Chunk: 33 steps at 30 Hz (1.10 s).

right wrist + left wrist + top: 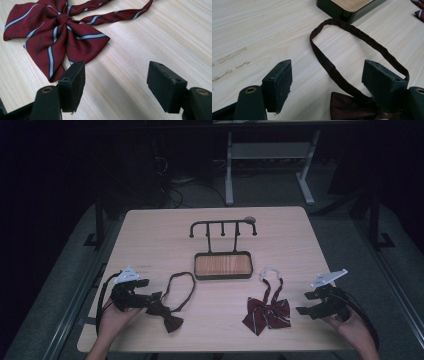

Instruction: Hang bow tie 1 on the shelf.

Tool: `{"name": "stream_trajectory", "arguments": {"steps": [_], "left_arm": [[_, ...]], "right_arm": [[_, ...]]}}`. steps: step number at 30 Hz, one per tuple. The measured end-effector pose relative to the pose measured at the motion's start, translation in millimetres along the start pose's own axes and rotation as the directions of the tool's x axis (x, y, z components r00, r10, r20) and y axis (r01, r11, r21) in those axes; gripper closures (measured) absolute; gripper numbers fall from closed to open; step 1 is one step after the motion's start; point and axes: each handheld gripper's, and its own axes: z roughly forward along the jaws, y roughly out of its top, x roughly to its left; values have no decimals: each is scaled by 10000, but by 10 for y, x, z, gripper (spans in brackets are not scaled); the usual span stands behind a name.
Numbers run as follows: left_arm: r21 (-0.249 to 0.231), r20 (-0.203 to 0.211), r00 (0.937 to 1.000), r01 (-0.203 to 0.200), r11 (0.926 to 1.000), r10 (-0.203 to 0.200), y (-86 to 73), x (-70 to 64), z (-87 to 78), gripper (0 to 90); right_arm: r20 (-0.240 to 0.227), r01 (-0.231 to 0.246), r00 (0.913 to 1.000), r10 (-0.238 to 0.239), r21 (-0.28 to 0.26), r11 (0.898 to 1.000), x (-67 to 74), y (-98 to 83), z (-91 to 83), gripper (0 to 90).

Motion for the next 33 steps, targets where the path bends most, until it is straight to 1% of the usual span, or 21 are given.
{"name": "stream_trajectory", "arguments": {"steps": [4, 5, 10, 11, 12, 17, 19, 20, 21, 22, 23, 24, 27, 29, 30, 32, 33], "left_arm": [[66, 52, 10000, -61, 10000, 61, -10, 4, 5, 248], [-3, 83, 9999, 82, 10000, -82, -15, -5, 10, 248], [-62, 100, 9999, 58, 10000, -58, -11, -7, 1, 248], [-74, 98, 9999, 81, 9999, -80, -13, -9, -8, 248], [-82, 87, 10000, 14, 10000, -13, -12, -5, -13, 248], [-16, 3, 10000, -55, 10000, 55, -12, -14, -30, 248], [-130, -23, 10000, -57, 9999, 57, -8, -19, -30, 248], [-147, -26, 10000, 11, 9999, -12, -8, -25, -31, 248], [-154, -37, 10000, 11, 9999, -11, -6, -24, -33, 248], [-150, -48, 10000, -32, 9999, 31, -5, -21, -34, 248], [-134, -76, 10000, 5, 9999, -6, -8, -23, -33, 248], [-43, -107, 9999, -110, 9999, 109, -11, -11, -35, 248], [-31, -106, 9999, -67, 10000, 67, -15, -1, -29, 248], [-64, -90, 9999, -77, 9999, 77, -13, -2, -30, 248], [-85, -92, 9999, -63, 9999, 62, -12, -5, -31, 248], [-80, -90, 9999, -80, 9999, 79, -10, -7, -36, 248], [-98, -111, 9999, -73, 9999, 72, -10, -8, -40, 248]], "right_arm": [[-45, -34, 10000, 33, -67, 10000, 7, 14, -8, 302], [-46, -37, 10000, 37, -40, 10000, 14, 18, -8, 297], [3, 67, 10000, -67, -43, 10000, 43, 67, -23, 288], [51, 149, 9999, -149, -33, 9999, 66, 103, -33, 284], [81, 174, 9998, -174, -28, 9998, 74, 114, -38, 284], [95, 205, 9997, -206, 138, 9997, 96, 196, -51, 268], [123, 302, 9995, -304, 172, 9994, 108, 245, -56, 263], [131, 345, 9993, -347, 169, 9993, 116, 274, -60, 252], [102, 396, 9992, -397, 106, 9992, 120, 296, -60, 245], [5, 508, 9987, -508, 109, 9986, 128, 332, -61, 245], [2, 625, 9980, -625, 116, 9980, 132, 352, -58, 245], [13, 700, 9975, -701, 115, 9975, 140, 378, -53, 239], [-141, 594, 9981, -592, 157, 9981, 130, 464, -30, 234], [-164, 660, 9977, -657, 178, 9977, 133, 506, -17, 234], [-228, 793, 9966, -787, 239, 9966, 139, 536, -6, 234], [-121, 1007, 9949, -1003, 380, 9942, 157, 585, 9, 236], [-114, 1034, 9946, -1031, 398, 9938, 158, 604, 17, 240]]}}
